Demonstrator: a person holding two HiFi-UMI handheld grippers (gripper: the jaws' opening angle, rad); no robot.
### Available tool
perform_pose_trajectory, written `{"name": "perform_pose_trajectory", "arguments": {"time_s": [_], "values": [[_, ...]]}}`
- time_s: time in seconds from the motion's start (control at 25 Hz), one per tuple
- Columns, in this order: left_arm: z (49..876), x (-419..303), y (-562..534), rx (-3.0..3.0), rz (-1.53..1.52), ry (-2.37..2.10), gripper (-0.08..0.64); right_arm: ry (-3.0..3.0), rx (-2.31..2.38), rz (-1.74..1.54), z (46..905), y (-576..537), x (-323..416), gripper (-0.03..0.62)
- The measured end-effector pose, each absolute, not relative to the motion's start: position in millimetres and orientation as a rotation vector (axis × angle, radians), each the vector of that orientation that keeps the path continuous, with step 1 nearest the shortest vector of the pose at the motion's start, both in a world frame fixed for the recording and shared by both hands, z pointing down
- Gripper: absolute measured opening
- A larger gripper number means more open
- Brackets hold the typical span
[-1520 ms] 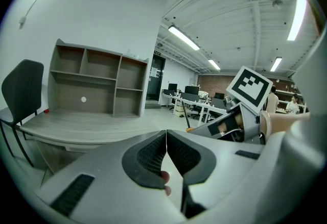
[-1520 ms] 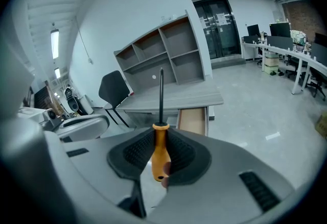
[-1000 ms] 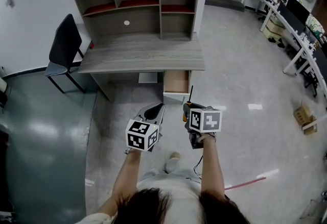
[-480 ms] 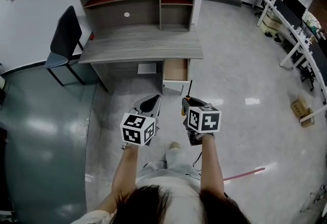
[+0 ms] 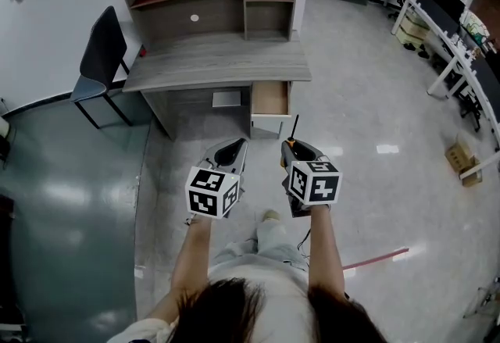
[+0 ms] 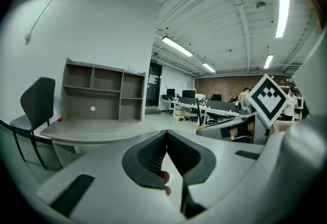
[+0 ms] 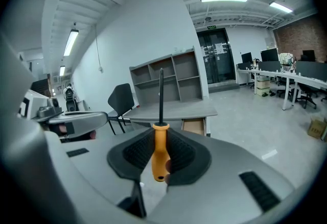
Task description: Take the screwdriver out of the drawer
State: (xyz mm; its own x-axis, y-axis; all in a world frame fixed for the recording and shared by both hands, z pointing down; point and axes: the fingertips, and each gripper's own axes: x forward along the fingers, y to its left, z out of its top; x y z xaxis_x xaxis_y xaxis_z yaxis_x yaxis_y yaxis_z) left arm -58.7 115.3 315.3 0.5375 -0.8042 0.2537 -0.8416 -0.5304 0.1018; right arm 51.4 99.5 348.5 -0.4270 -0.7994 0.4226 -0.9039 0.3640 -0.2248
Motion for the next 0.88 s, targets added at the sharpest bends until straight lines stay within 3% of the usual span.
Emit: {"name": "perform_pose_trajectory", "arguments": {"time_s": [0.88], "values": [[283,-59,142,2.640,0.189,-1.414,0.018,-2.516,1.590,0.345,305,125,46,0.084]]}}
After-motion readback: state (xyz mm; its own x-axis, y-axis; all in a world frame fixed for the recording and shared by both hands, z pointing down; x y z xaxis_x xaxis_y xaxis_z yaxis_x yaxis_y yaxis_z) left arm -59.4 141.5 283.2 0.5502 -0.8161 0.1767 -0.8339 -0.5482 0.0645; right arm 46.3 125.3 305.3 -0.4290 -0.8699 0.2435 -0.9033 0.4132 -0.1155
